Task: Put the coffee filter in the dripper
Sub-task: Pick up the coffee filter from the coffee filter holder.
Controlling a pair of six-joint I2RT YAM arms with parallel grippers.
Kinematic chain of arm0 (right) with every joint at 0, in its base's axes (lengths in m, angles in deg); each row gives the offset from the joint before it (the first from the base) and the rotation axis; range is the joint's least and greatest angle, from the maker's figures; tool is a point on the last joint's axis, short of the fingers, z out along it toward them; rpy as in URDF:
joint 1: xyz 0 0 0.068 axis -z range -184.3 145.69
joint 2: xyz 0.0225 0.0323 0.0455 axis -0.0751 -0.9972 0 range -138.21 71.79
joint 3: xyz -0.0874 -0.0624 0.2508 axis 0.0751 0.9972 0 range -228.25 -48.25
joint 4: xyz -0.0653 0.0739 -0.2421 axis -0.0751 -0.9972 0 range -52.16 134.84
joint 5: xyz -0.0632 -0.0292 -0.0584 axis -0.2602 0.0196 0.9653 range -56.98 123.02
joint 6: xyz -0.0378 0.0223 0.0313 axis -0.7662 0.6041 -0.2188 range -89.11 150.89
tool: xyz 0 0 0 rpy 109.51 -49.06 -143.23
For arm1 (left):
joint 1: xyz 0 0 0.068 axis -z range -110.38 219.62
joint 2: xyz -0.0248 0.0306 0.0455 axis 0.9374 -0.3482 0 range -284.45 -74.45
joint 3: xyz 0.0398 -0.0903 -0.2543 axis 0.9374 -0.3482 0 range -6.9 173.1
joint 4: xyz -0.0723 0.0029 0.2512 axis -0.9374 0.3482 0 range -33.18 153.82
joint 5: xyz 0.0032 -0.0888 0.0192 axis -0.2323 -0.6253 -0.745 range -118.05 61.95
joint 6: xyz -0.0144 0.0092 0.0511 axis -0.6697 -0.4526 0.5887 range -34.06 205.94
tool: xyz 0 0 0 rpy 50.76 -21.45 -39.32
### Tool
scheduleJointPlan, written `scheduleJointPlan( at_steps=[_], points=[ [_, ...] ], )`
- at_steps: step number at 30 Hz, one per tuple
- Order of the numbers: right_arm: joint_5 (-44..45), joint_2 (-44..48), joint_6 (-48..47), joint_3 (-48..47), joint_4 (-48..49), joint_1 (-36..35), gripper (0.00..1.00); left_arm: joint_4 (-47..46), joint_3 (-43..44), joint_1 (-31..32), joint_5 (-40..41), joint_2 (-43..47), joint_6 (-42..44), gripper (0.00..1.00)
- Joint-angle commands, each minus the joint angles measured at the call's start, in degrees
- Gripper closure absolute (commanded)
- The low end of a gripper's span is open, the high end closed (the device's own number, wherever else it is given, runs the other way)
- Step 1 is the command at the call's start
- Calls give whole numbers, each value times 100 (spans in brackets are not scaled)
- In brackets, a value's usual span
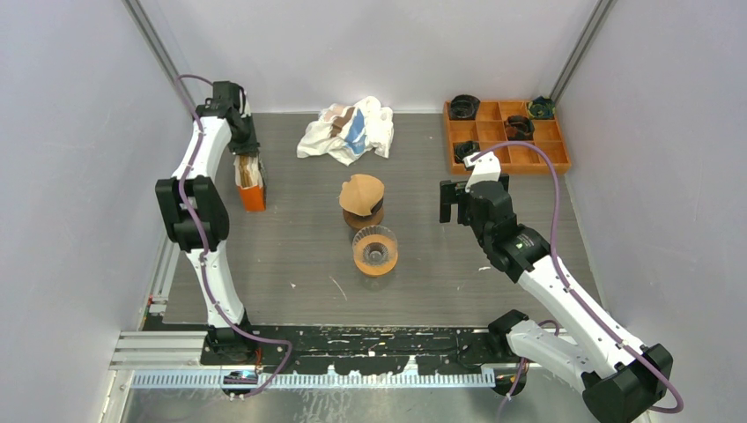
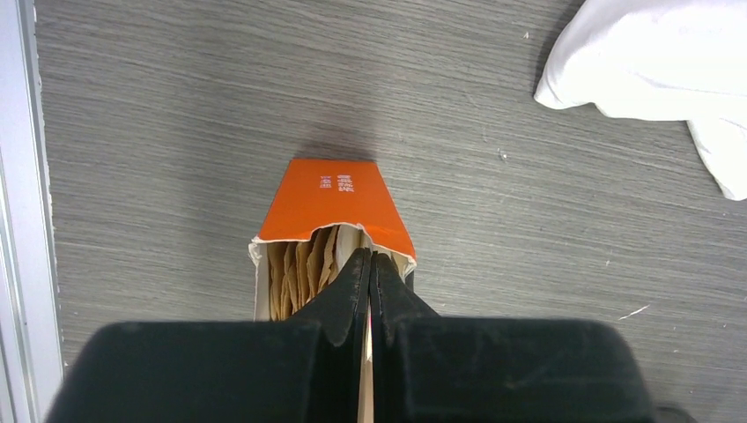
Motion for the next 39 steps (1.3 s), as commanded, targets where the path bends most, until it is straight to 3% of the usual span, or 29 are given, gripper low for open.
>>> scheduleJointPlan(
  at_steps=[1,24,31,39],
  points=[
    [-16,70,82,-183,170,10,0,-3,249,-20,34,187,129,100],
    [-670,192,131,-428,134,9,0,555,-158,-16,415,2092,101,100],
    [-1006,252,110,-519,214,10,0,654,-420,-18,-124,2962,-257,100],
    [-2079,246,223,-485,547,0,1,434,-1184,44,-1234,4060,-814,100]
  ],
)
